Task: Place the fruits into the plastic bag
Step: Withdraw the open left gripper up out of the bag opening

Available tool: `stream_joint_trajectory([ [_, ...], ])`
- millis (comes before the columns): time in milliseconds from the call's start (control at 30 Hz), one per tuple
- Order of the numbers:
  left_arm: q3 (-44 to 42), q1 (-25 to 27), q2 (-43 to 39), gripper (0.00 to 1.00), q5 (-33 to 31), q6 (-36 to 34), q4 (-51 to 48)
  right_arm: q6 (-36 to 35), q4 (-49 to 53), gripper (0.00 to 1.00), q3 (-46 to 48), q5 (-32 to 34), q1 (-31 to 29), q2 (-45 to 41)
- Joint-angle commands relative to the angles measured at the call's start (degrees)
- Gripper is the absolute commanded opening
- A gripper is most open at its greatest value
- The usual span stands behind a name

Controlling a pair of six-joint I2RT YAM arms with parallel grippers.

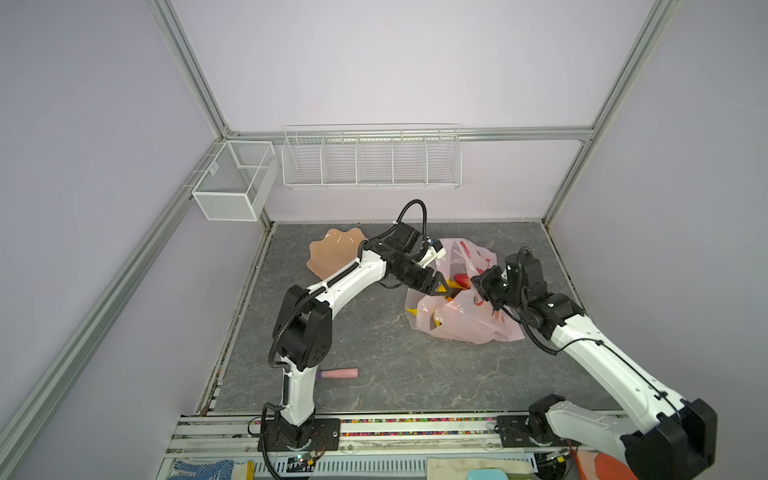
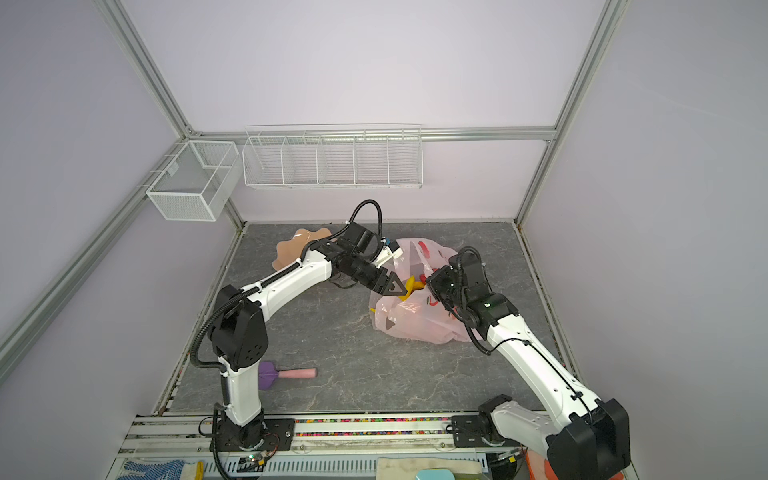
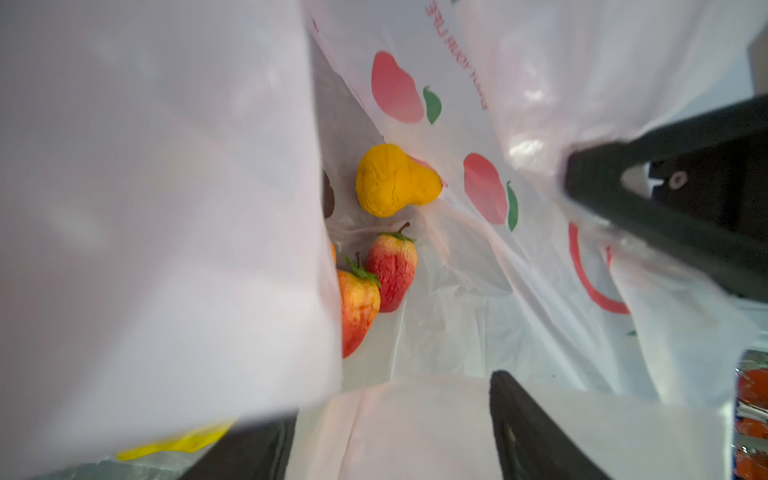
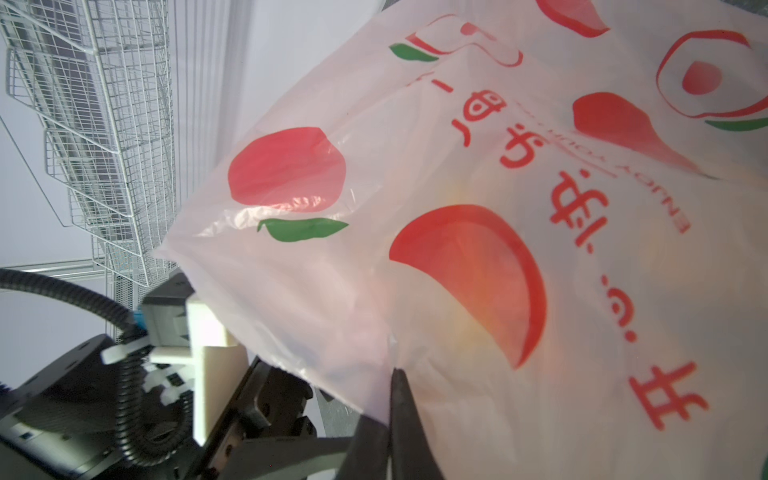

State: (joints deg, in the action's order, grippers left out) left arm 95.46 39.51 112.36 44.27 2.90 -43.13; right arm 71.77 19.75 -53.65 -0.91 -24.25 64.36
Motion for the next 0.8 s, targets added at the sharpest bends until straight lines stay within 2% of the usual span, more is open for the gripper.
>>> stream_joint_trajectory([
  [0,-3.5,-1.2,-3.8,0.73,5.4,-2.3,-1.3,0.7,0.8,0.06,0.0,0.5,-0.2,0.4],
  [200,-8.9,-3.6,-8.4,0.73,7.8,-1.1,3.4,0.7,0.9,0.06,-0.2,0.5,-0.2,0.7],
  [500,-14.2,-4.4,-12.9,0.74,12.0,-5.5,5.8,0.7,1.1,0.06,-0.1,0.7,-0.3,0.5],
  [633,-17.8,-4.4,-15.8,0.75,8.7,-8.3,8.3,0.7,1.1,0.06,-0.1,0.7,-0.2,0.5],
  [767,-18.3,-4.3,-15.5,0.76,4.1,-11.5,6.8,0.6,1.0,0.06,-0.1,0.7,-0.3,0.7],
])
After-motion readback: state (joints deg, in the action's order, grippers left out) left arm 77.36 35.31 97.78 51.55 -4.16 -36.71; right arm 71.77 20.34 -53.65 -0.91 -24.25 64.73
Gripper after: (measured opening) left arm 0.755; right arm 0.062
